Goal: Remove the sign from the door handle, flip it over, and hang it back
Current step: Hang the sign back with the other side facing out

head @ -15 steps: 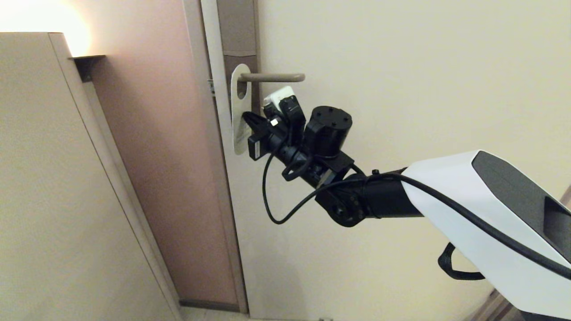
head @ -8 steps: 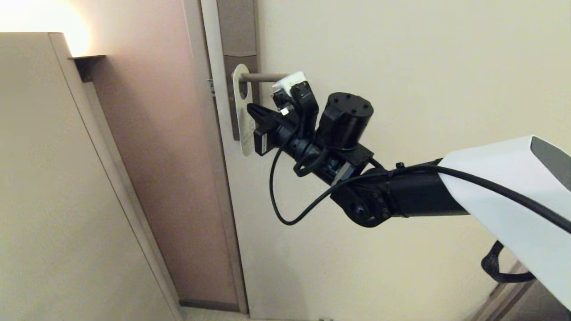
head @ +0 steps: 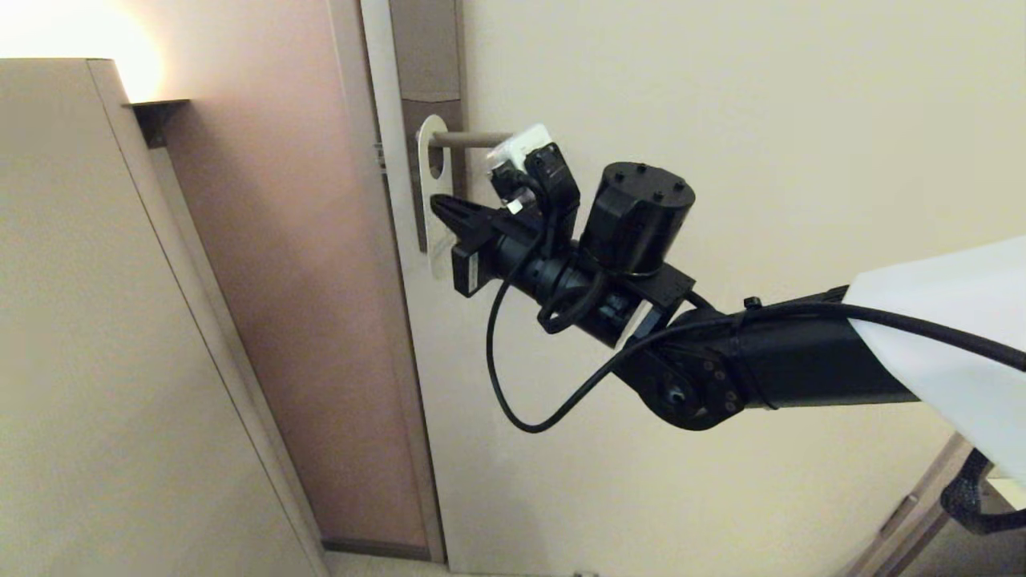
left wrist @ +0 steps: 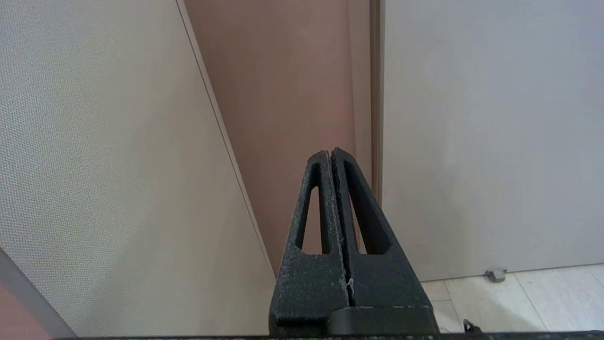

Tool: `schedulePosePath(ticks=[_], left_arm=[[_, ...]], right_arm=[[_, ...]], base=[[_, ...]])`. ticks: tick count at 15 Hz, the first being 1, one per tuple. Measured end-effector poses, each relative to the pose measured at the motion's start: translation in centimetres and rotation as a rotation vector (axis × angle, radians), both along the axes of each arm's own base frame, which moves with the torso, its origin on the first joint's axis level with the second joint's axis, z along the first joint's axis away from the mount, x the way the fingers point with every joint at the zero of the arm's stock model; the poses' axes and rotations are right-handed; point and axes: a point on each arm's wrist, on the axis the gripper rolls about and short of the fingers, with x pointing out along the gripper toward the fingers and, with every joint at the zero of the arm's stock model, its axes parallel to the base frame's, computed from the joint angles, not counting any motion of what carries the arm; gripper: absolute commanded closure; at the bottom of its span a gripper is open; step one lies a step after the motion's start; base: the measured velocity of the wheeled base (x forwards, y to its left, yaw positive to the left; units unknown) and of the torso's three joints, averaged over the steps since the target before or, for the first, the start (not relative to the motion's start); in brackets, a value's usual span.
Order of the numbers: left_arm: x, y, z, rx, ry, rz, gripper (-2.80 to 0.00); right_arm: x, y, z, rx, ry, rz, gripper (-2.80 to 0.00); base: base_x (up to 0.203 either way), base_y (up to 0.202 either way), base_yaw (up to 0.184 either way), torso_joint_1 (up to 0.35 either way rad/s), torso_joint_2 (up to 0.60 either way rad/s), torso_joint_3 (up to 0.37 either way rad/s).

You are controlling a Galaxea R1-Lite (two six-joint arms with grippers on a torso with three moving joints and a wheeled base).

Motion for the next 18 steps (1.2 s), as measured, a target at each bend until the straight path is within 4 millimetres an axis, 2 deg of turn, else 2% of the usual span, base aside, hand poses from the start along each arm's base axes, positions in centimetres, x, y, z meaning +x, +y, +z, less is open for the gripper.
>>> schedulePosePath(ticks=[6, 11, 14, 18], left_arm=[[0.0, 0.0, 0.0, 0.0, 0.0, 0.0, 0.0], [0.0, 0.0, 0.0, 0.0, 0.0, 0.0, 0.0], [0.0, 0.0, 0.0, 0.0, 0.0, 0.0, 0.0], [0.0, 0.0, 0.0, 0.0, 0.0, -0.001, 0.0]], right_arm=[[0.5, 3.9, -0.6, 0.042, -0.043, 0.037, 0.0], [1.3, 5.6, -2.5, 0.048, -0.028, -0.009, 0.0], [0.7, 5.5, -2.2, 0.043, -0.025, -0.002, 0.0], [-0.5, 3.8, -2.0, 0.002, 0.011, 0.0, 0.0]], base=[[0.0, 0.0, 0.0, 0.0, 0.0, 0.0], [0.0, 0.0, 0.0, 0.0, 0.0, 0.0], [0.0, 0.0, 0.0, 0.0, 0.0, 0.0], [0.0, 0.0, 0.0, 0.0, 0.0, 0.0]])
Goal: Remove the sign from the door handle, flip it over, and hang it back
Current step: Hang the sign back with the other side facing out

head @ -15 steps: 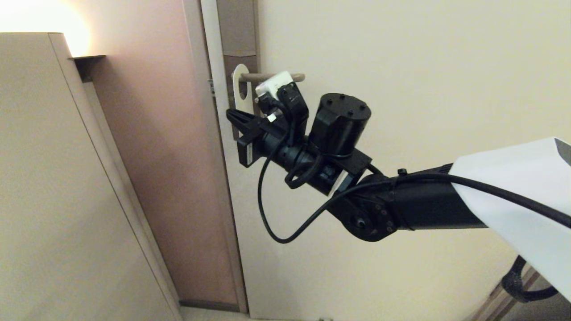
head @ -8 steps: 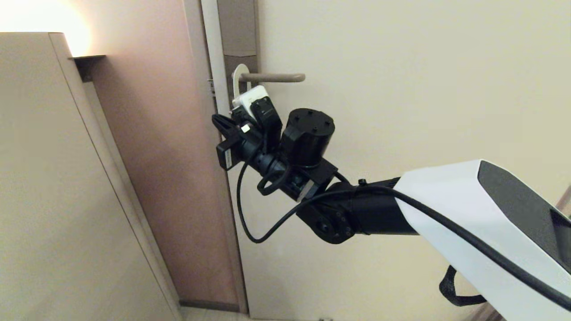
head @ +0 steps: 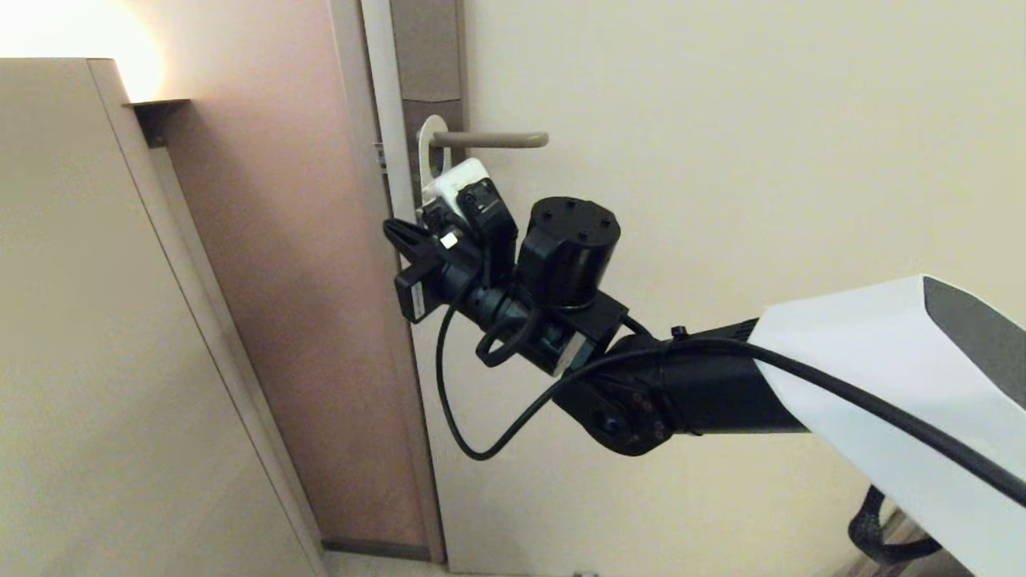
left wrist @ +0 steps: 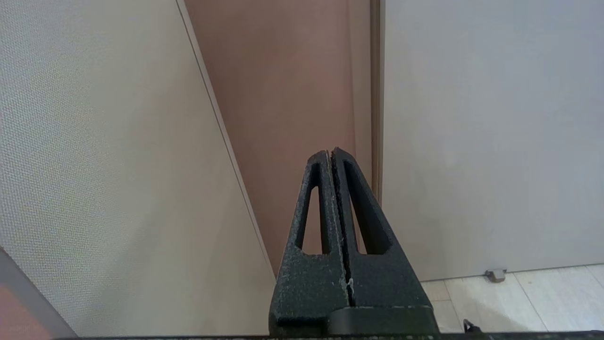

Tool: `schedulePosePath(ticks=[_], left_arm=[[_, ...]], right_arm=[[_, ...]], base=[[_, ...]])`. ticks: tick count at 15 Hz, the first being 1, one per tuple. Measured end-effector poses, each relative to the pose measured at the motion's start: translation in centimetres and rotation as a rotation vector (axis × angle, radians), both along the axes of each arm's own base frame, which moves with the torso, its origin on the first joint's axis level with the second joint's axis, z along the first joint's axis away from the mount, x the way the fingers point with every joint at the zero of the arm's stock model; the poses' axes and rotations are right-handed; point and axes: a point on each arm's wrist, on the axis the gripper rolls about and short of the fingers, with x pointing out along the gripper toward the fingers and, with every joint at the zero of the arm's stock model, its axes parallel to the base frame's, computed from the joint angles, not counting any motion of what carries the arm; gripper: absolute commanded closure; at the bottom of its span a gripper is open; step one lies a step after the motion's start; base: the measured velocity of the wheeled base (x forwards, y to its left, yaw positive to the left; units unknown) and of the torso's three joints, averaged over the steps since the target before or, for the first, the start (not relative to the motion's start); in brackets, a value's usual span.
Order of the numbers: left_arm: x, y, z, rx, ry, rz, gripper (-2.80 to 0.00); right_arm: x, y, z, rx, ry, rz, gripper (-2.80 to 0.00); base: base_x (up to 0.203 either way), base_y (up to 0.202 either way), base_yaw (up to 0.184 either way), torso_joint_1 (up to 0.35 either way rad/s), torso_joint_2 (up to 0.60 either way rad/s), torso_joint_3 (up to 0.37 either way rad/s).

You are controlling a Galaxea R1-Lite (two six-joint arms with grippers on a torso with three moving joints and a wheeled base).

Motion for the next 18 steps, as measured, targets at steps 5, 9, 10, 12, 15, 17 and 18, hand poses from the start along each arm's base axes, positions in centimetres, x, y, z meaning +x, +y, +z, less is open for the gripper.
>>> schedulePosePath(ticks=[5, 9, 10, 12, 15, 17, 18], left_arm=[[0.0, 0.0, 0.0, 0.0, 0.0, 0.0, 0.0], [0.0, 0.0, 0.0, 0.0, 0.0, 0.0, 0.0], [0.0, 0.0, 0.0, 0.0, 0.0, 0.0, 0.0], [0.0, 0.0, 0.0, 0.0, 0.0, 0.001, 0.0], [0.0, 0.0, 0.0, 0.0, 0.0, 0.001, 0.0], [0.0, 0.0, 0.0, -0.001, 0.0, 0.001, 0.0], [0.0, 0.0, 0.0, 0.0, 0.0, 0.0, 0.0]], right_arm=[[0.3, -2.7, 0.1, -0.043, 0.039, -0.047, 0.0], [0.8, -2.9, -0.3, -0.052, 0.045, -0.057, 0.0], [0.9, -2.8, -0.5, -0.053, 0.047, -0.059, 0.0], [1.2, -2.5, -0.7, -0.047, 0.041, -0.063, 0.0], [2.0, -1.9, -0.4, -0.022, 0.017, -0.073, 0.0], [2.4, -1.5, -0.3, -0.011, 0.004, -0.074, 0.0], [2.5, -1.4, -0.3, -0.008, 0.0, -0.075, 0.0]], base=[[0.0, 0.0, 0.0, 0.0, 0.0, 0.0], [0.0, 0.0, 0.0, 0.0, 0.0, 0.0], [0.0, 0.0, 0.0, 0.0, 0.0, 0.0], [0.0, 0.0, 0.0, 0.0, 0.0, 0.0], [0.0, 0.0, 0.0, 0.0, 0.0, 0.0], [0.0, 0.0, 0.0, 0.0, 0.0, 0.0], [0.0, 0.0, 0.0, 0.0, 0.0, 0.0]])
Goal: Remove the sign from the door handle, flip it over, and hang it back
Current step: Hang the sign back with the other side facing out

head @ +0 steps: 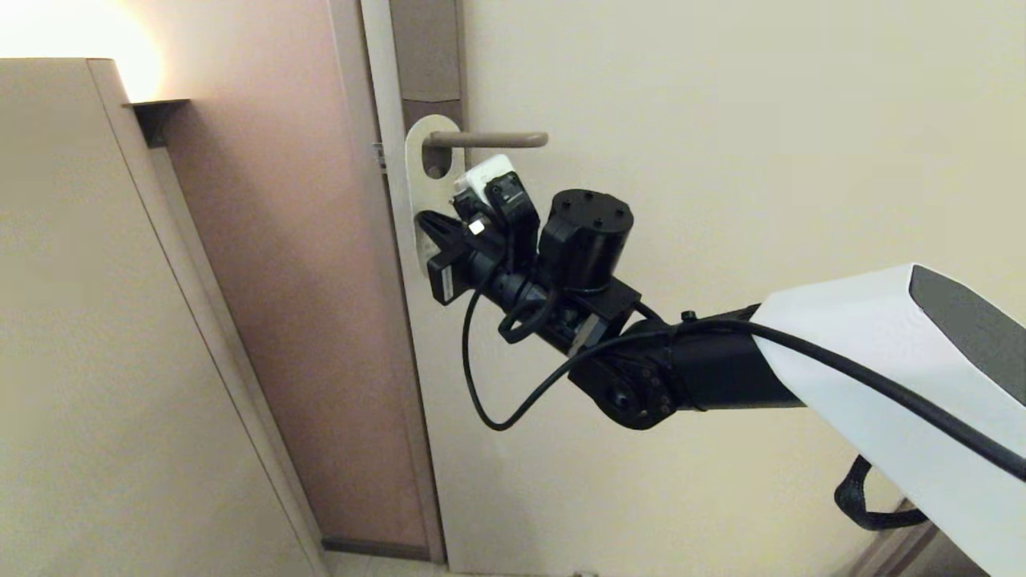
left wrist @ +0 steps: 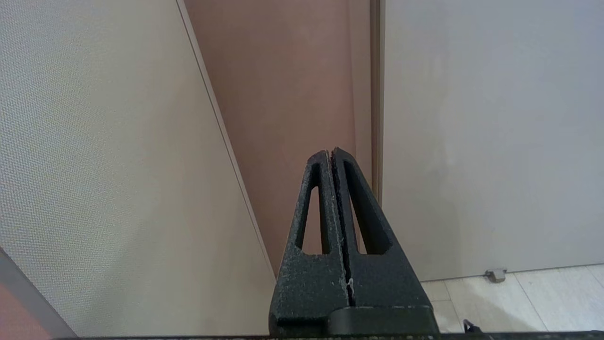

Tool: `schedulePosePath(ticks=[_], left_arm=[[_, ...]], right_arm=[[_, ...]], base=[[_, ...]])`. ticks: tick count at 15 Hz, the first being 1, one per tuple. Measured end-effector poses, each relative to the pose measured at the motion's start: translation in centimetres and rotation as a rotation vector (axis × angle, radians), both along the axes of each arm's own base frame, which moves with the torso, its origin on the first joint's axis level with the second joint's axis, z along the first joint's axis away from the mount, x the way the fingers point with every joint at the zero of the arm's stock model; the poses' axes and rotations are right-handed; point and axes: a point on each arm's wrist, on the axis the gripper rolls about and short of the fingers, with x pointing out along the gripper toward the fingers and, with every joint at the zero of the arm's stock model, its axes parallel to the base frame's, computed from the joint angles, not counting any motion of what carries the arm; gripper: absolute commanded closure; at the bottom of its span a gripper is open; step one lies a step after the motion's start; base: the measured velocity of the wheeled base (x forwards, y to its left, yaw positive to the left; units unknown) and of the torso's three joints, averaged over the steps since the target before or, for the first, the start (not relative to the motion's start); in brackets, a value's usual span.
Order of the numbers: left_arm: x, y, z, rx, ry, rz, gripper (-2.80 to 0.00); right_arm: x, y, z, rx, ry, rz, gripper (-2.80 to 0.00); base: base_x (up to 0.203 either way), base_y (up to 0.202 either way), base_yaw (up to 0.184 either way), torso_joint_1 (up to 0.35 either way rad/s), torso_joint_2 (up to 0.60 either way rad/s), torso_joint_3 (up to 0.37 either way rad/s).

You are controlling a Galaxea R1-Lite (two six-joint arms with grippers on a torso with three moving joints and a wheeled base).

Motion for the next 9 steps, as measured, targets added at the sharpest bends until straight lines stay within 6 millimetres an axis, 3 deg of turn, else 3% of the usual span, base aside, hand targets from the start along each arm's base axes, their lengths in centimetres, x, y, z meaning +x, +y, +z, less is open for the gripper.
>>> schedulePosePath(ticks=[9], left_arm=[[0.0, 0.0, 0.0, 0.0, 0.0, 0.0, 0.0]], right_arm=[[1.5, 1.4, -0.8, 0.046, -0.012, -0.099, 0.0]], base=[[0.0, 0.0, 0.0, 0.0, 0.0, 0.0]])
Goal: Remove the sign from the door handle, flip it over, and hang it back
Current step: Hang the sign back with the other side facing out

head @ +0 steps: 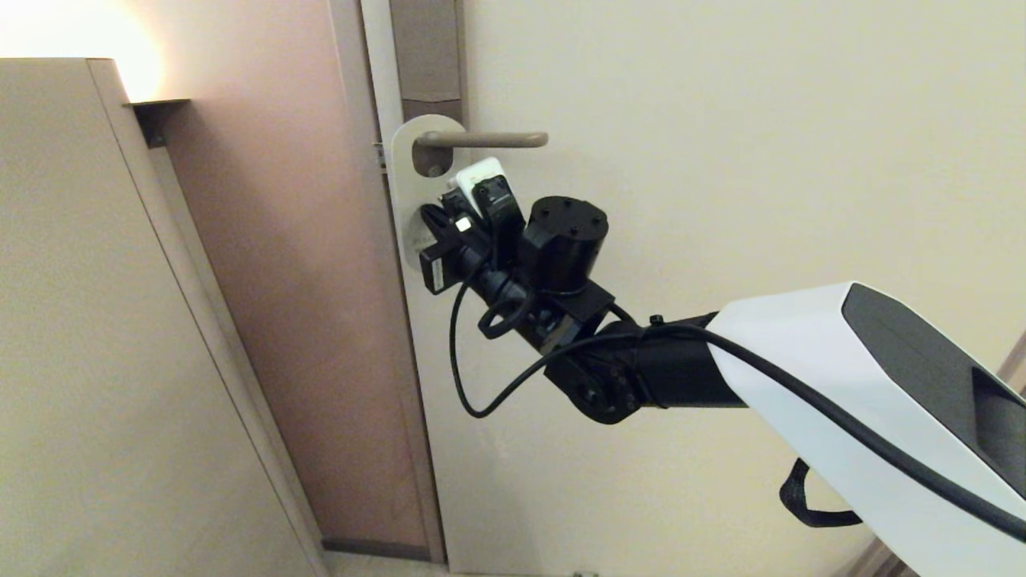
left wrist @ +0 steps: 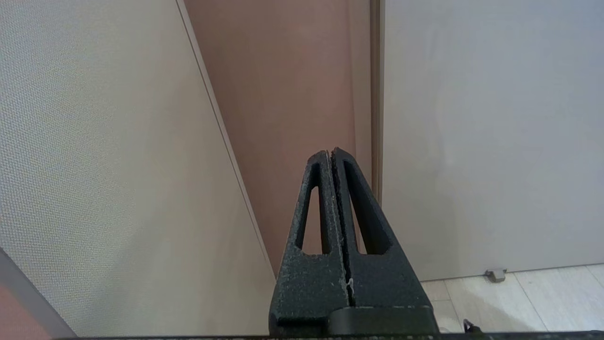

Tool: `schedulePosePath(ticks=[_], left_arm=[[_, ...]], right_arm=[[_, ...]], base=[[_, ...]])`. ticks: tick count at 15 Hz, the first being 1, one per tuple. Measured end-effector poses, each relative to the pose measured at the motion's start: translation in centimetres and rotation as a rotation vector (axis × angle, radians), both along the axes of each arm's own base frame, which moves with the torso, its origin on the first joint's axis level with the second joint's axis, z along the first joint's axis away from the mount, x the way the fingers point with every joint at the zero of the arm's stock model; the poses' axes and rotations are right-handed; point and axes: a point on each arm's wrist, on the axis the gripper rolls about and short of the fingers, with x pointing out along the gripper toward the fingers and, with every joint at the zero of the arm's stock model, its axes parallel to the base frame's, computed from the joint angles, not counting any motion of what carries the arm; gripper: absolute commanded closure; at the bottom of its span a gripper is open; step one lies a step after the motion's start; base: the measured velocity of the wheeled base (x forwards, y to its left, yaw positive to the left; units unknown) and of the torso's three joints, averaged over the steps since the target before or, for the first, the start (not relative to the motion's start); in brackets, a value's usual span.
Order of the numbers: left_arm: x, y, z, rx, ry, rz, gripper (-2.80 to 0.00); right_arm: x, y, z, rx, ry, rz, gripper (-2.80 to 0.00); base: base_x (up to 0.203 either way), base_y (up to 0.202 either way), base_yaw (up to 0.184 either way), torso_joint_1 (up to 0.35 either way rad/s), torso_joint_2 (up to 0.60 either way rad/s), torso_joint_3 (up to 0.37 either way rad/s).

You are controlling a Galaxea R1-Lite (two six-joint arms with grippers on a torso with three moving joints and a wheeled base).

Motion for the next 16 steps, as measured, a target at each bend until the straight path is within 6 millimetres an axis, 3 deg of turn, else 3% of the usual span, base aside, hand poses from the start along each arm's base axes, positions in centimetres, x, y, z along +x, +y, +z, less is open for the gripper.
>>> schedulePosePath(ticks=[8, 16], left_arm=[[0.0, 0.0, 0.0, 0.0, 0.0, 0.0, 0.0], [0.0, 0.0, 0.0, 0.0, 0.0, 0.0, 0.0]], right_arm=[[1.0, 1.0, -1.4, 0.026, 0.011, -0.083, 0.0], [1.2, 1.2, 0.5, 0.08, -0.032, -0.115, 0.0]], base=[[0.0, 0.0, 0.0, 0.0, 0.0, 0.0], [0.0, 0.0, 0.0, 0.0, 0.0, 0.0]])
